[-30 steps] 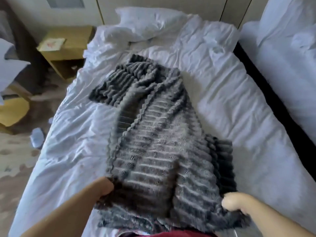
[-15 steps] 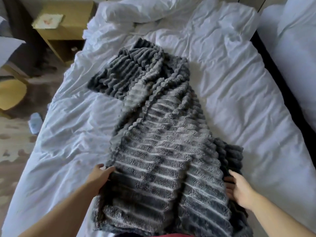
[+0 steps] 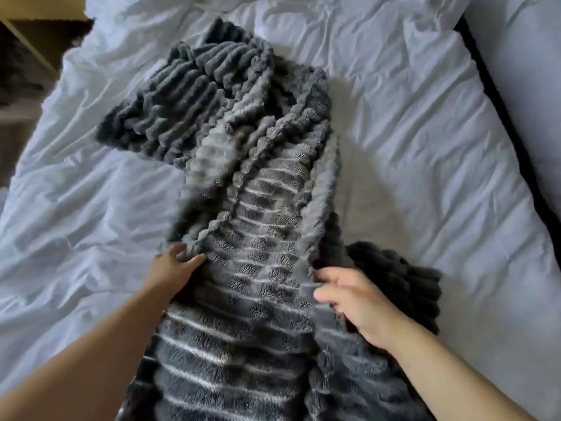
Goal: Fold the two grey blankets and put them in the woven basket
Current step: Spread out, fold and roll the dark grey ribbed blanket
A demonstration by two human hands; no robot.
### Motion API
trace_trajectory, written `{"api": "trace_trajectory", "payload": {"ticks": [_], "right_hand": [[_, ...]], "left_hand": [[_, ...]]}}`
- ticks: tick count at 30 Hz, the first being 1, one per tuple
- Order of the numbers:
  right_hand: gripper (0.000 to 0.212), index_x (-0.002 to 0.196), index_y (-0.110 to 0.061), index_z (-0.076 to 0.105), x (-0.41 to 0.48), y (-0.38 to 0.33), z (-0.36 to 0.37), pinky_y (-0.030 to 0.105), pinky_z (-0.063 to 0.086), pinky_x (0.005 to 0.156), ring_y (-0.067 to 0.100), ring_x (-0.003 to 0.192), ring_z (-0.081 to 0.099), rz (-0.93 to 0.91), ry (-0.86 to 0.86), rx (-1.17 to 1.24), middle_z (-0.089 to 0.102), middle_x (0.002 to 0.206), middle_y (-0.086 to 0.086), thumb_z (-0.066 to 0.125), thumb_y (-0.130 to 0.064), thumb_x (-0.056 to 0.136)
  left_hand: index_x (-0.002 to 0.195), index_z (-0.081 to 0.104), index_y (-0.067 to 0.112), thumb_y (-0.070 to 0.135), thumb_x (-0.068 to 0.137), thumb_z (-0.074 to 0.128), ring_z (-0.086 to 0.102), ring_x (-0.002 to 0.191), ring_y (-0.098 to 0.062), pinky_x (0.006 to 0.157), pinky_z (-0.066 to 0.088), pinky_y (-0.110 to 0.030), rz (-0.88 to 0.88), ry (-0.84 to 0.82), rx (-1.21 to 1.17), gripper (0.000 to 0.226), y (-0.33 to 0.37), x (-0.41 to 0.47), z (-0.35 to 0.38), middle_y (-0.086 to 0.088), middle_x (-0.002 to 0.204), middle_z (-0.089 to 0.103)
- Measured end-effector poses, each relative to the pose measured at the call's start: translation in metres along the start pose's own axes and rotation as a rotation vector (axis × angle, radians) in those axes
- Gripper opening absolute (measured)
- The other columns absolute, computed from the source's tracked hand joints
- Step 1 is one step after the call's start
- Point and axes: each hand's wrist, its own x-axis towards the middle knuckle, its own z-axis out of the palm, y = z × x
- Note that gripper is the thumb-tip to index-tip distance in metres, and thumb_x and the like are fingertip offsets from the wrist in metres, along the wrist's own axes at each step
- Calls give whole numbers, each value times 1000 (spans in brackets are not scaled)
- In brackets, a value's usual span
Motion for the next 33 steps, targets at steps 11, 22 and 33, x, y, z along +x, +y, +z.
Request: {"api": "trace_trajectory", "payload": {"ticks": [11,22,33], "right_hand": [[9,96,-6,61,70,24,-17,31,48,77,26,84,61,150,650,-37,64,84,7,63,-12,89],[56,49,-4,52,55,0,-12,16,29,24,14,21,46,176,266,-118,48,30,1,27,1,100],[24,104,-16,65,-93,-246,-164,40,50,81,25,83,57,-521,908,208,58,91,14,44,-26,101]], "left_hand": [[120,65,20,23,88,59,55,112,-35,98,40,-34,129,85,-21,32,26,24,4,-20,127,55],[109,71,19,32,91,58,60,107,-36,86,47,-32,19,110,250,25,36,33,-2,-19,111,68],[83,56,19,26,104,39,64,64,-9,52,53,-17,290,135,-1142,27,151,-76,-253,-4,82,62]]}}
